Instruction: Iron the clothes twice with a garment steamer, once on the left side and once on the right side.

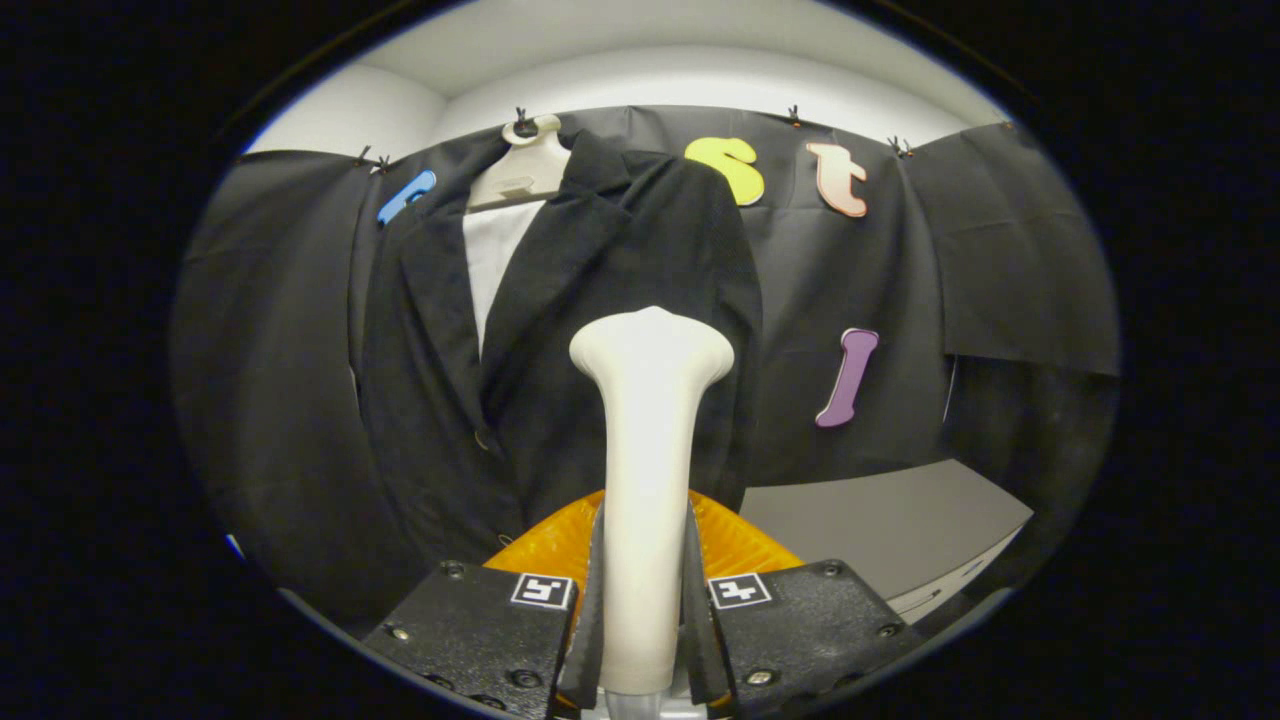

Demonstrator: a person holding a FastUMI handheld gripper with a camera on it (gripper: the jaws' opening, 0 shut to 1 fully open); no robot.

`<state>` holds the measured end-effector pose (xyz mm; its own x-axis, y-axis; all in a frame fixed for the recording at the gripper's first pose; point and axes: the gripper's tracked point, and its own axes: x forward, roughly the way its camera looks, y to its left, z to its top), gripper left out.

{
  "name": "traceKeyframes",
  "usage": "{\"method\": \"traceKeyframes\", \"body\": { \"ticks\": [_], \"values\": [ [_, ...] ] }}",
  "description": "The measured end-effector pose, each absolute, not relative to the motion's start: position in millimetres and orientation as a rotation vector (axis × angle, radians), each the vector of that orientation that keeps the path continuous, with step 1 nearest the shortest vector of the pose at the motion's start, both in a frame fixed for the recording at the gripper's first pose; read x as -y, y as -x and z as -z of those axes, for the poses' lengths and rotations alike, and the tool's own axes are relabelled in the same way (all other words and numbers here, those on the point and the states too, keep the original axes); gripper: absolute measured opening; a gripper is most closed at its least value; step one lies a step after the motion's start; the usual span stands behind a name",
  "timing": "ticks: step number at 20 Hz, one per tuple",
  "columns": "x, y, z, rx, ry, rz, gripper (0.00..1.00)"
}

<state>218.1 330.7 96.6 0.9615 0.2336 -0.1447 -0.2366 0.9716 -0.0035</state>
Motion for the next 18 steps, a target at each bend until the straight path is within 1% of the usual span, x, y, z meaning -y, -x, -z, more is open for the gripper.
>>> {"method": "traceKeyframes", "body": {
  "ticks": [8,18],
  "values": [
    [-327,-205,-28,-0.233,0.01,-0.242,0.36],
    [-324,-195,23,-0.295,0.023,-0.24,0.36]
  ]
}}
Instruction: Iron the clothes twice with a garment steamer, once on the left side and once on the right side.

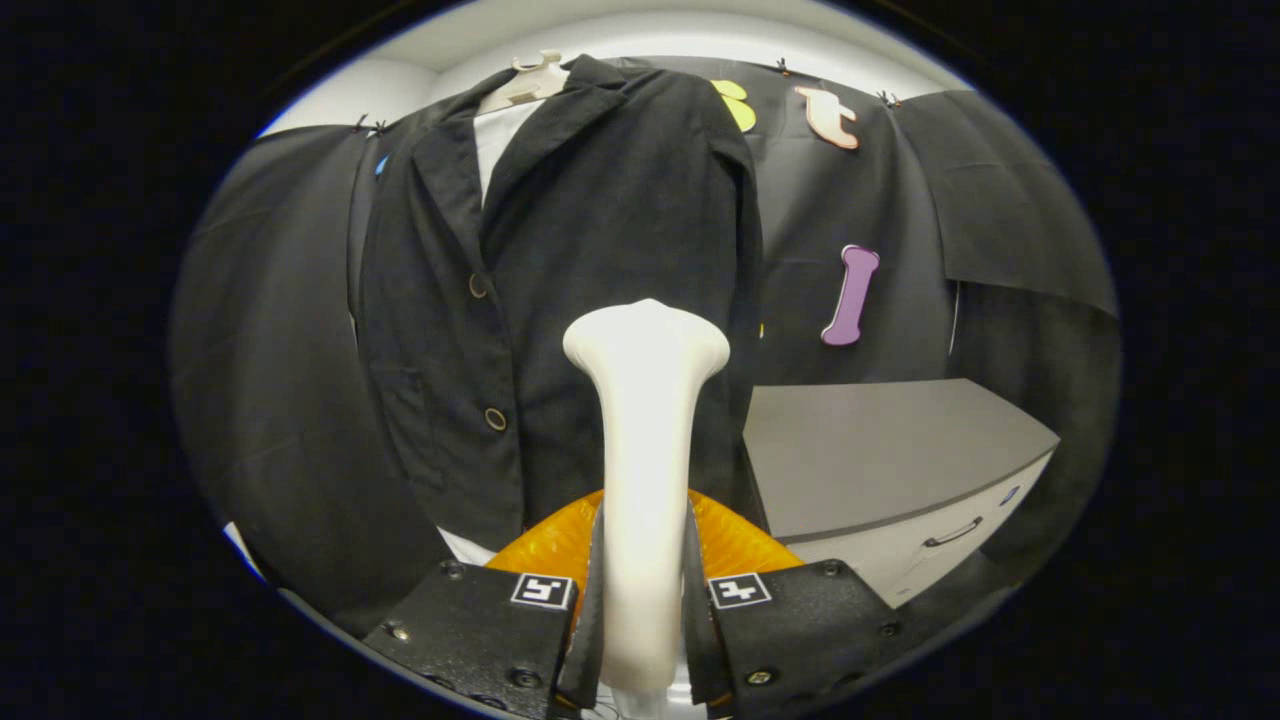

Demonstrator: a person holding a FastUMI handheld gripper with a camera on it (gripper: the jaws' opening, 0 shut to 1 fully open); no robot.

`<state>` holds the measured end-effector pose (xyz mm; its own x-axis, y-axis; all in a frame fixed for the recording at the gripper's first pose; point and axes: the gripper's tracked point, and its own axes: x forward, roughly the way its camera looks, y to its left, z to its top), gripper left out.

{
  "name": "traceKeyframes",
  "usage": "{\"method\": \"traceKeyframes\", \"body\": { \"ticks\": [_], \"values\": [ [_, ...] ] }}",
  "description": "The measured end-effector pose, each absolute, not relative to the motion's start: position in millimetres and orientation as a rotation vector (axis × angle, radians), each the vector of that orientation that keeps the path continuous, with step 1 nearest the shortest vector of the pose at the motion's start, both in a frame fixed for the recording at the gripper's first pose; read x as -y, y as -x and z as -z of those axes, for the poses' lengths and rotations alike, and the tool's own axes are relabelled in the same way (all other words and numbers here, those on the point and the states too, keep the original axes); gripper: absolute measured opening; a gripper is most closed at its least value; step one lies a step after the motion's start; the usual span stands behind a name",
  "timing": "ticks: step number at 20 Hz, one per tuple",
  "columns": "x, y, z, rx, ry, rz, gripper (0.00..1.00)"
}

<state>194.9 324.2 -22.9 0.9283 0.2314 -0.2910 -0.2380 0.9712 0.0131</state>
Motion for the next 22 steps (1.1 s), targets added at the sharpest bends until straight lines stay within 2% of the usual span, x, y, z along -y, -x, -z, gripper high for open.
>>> {"method": "traceKeyframes", "body": {
  "ticks": [22],
  "values": [
    [-311,-184,132,-0.411,0.072,-0.263,0.36]
  ]
}}
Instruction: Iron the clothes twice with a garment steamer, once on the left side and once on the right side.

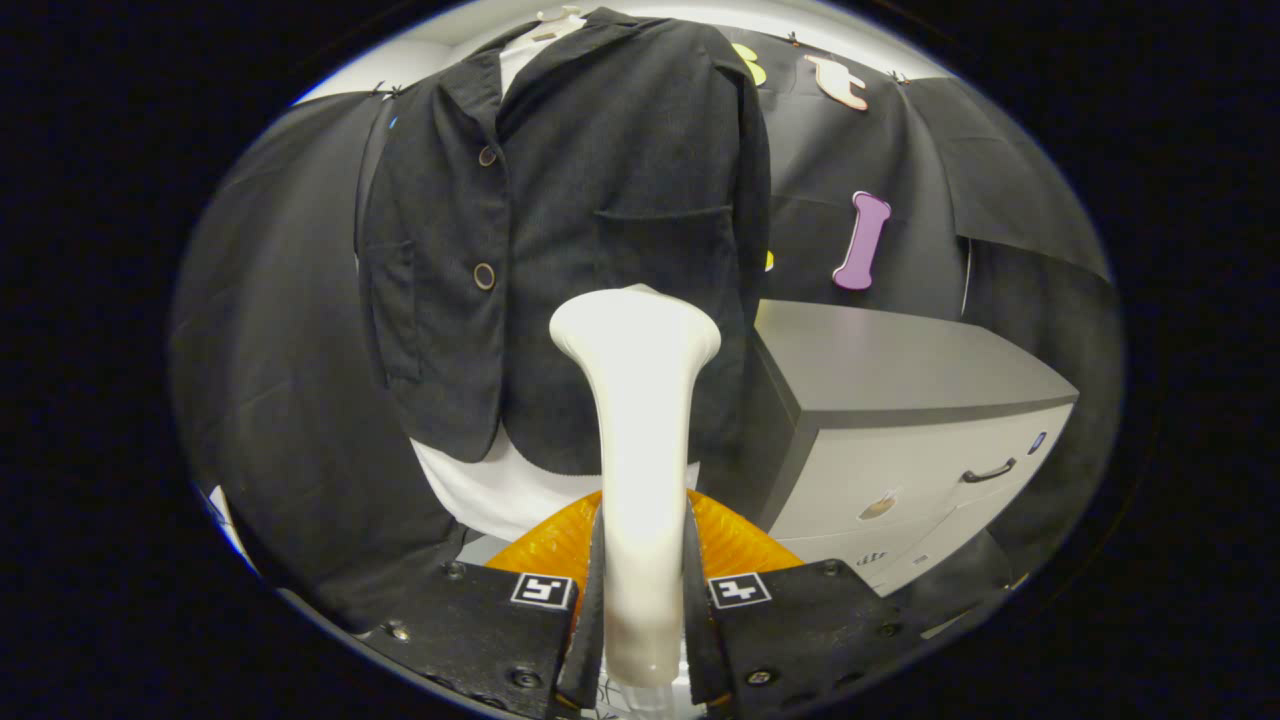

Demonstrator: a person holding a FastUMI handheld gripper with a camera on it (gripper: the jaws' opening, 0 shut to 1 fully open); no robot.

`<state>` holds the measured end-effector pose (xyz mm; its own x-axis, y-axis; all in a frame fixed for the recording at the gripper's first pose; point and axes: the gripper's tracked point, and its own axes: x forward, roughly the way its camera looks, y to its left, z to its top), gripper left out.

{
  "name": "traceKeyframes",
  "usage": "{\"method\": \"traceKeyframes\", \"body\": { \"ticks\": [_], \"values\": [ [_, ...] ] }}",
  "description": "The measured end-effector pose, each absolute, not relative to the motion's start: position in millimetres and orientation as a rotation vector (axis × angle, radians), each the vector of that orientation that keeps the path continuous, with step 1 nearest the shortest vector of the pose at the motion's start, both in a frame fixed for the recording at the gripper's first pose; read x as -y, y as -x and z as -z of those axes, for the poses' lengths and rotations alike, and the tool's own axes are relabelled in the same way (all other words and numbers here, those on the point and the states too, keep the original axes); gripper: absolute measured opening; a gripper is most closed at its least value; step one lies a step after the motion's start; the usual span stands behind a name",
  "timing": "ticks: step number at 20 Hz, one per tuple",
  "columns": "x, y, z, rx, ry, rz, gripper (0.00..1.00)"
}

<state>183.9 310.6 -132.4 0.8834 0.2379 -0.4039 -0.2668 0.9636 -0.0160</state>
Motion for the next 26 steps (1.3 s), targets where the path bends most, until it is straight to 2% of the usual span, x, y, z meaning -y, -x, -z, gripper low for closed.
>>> {"method": "traceKeyframes", "body": {
  "ticks": [8,12,15,26],
  "values": [
    [-302,-180,178,-0.481,0.098,-0.263,0.36],
    [-297,-177,166,-0.474,0.089,-0.258,0.36],
    [-298,-176,133,-0.435,0.061,-0.263,0.36],
    [-333,-148,-55,-0.151,-0.017,-0.309,0.36]
  ]
}}
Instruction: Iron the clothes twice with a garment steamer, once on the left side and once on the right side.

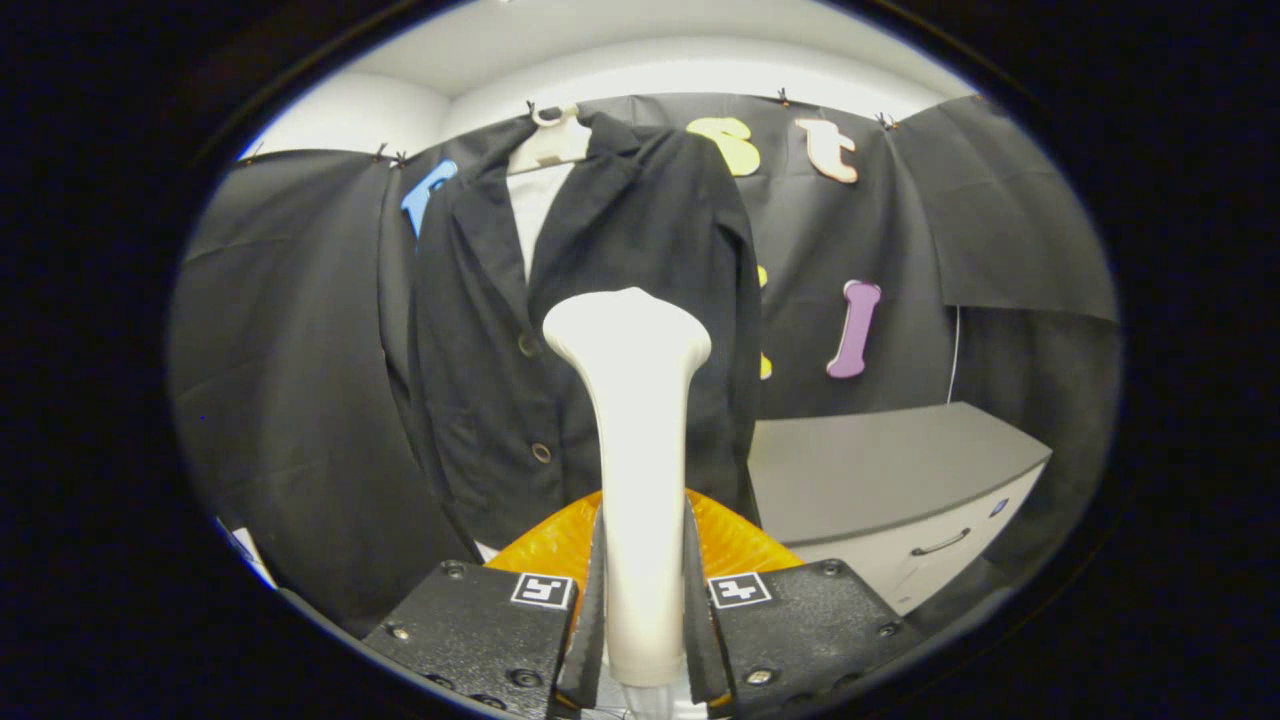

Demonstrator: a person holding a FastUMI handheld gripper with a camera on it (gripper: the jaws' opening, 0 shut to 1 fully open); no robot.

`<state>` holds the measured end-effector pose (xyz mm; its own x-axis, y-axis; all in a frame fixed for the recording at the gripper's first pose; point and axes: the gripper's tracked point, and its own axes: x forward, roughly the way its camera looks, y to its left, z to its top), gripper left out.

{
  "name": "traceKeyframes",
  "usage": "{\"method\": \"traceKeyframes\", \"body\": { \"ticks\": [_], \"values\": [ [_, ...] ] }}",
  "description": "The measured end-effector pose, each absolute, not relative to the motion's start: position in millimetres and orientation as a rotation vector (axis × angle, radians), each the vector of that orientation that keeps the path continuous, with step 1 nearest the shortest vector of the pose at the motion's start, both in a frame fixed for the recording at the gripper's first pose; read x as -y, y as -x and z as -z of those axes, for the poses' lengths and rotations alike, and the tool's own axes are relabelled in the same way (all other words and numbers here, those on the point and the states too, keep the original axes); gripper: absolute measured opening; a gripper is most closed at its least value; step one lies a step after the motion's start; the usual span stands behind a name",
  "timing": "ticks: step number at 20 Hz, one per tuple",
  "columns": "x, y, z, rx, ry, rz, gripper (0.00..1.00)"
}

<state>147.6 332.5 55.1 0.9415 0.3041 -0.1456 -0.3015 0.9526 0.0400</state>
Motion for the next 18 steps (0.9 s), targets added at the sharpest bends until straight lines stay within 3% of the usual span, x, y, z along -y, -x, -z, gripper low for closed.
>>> {"method": "traceKeyframes", "body": {
  "ticks": [11,18],
  "values": [
    [-456,-124,-196,0.073,-0.009,-0.394,0.36],
    [-536,-133,-242,0.132,0.03,-0.422,0.36]
  ]
}}
